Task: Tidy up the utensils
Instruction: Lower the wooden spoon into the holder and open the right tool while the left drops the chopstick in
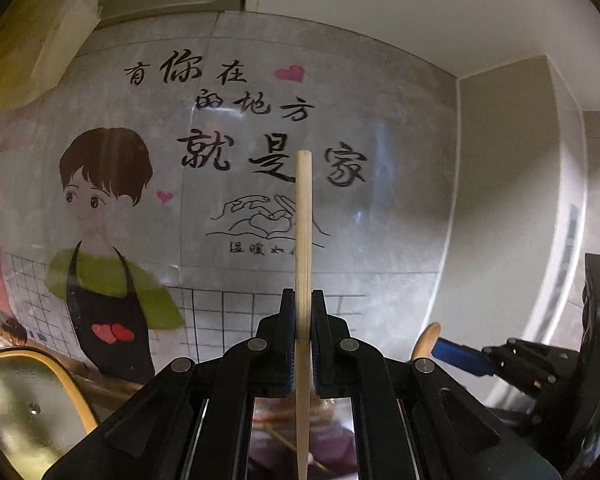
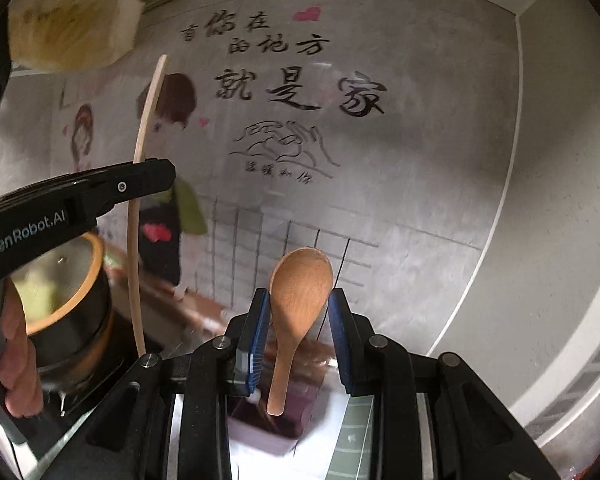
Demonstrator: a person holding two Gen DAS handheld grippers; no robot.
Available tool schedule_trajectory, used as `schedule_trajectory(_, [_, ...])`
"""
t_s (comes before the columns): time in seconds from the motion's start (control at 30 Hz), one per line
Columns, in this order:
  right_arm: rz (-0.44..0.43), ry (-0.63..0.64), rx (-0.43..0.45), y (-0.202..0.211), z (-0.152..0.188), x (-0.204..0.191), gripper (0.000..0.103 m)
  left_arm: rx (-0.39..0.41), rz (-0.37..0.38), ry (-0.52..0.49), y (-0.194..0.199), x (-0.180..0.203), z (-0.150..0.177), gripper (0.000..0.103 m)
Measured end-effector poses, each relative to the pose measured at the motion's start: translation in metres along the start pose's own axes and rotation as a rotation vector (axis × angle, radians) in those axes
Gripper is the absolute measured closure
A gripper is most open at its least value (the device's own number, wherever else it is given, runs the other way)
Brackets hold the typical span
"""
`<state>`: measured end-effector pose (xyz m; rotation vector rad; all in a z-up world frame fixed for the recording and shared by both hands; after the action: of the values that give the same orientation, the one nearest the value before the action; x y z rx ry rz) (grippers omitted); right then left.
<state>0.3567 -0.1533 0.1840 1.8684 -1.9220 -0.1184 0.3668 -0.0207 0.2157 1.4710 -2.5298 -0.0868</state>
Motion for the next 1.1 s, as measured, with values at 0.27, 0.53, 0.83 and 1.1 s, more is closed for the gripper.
schedule_trajectory(0.27, [-0.001, 0.013, -0.101, -0.058, 0.044, -0.022, 0.075, -0.021, -0.053, 0.022, -0.052, -0.032, 0.064, 0.096])
schedule_trajectory(0.53, [0.004, 0.035, -0.185, -0.112, 0.090, -0.039, 0.075, -0.073, -0.069, 0.072, -0.087, -0.057, 0.124, 0.096])
schedule_trajectory(0.83, [-0.022, 0.082, -0.288, -0.138, 0.142, -0.065, 0.075, -0.260, -0.121, 0.138, -0.108, -0.071, 0.180, 0.095])
schedule_trajectory(1.1, [-0.048, 0.112, -0.376, -0.135, 0.164, -0.074, 0.066, -0.336, -0.158, 0.190, -0.087, -0.072, 0.197, 0.060])
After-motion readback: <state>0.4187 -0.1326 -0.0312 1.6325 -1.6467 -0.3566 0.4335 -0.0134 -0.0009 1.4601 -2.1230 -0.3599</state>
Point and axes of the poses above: each gripper's, at about its wrist camera, not at the fingertips, and y roughly against the way its jaws point, x to its right, z to its underside, the point moved 3 cm from there along -y, roughly the way its jaws point, and after that the axes turned 14 degrees about z, right-handed, at the moved point
